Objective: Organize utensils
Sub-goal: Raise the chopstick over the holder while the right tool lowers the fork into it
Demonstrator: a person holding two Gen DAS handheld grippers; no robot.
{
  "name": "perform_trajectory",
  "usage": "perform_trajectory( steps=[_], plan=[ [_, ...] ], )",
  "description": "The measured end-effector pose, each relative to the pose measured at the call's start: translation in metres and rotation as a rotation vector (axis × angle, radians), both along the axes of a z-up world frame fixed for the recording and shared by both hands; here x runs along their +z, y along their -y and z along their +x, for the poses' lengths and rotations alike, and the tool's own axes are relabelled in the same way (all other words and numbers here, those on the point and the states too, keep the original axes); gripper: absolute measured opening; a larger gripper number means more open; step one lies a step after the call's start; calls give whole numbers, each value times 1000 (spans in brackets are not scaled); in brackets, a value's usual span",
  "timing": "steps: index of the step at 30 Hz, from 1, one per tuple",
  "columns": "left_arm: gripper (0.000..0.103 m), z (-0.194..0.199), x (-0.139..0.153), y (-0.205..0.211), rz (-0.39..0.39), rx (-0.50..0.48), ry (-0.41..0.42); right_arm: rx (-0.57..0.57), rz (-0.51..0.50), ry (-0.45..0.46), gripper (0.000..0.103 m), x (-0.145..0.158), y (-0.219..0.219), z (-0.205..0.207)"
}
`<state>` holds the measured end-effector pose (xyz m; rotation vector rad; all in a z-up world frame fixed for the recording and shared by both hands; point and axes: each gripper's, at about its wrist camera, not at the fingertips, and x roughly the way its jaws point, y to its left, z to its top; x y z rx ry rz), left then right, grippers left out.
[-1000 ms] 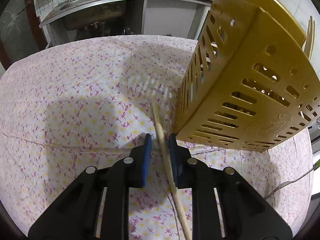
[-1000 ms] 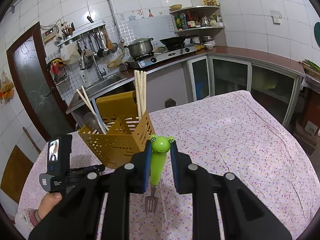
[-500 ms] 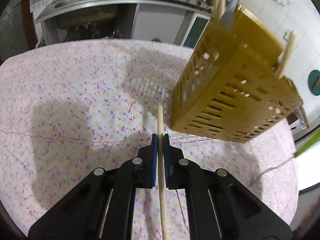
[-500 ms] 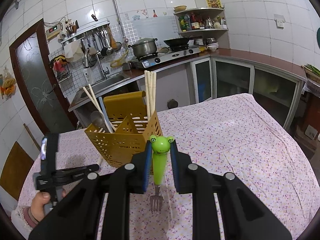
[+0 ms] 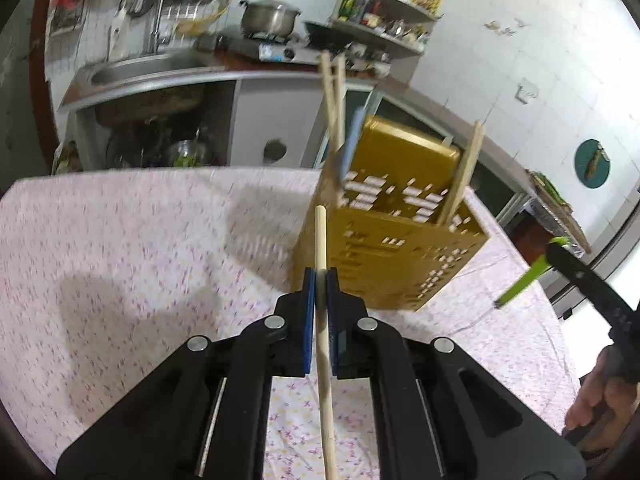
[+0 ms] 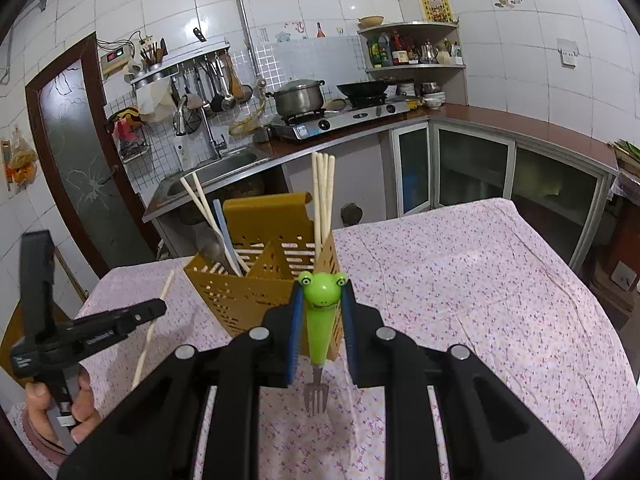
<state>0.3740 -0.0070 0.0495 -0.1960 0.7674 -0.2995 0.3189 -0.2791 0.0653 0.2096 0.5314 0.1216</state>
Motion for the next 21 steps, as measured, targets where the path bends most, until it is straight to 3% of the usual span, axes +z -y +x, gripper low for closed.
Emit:
perform_trajectory(
  steps=[9, 15, 21],
  plan=[
    [5, -11, 34, 11, -35, -43, 107, 12, -27, 23, 19, 12, -4, 3],
    [5, -10, 41, 13, -67, -51, 146, 19, -36, 30, 19, 17, -2, 4],
    [5, -16, 79, 13, -66, -43, 408, 25, -52, 71, 19, 38, 2, 4]
  ],
)
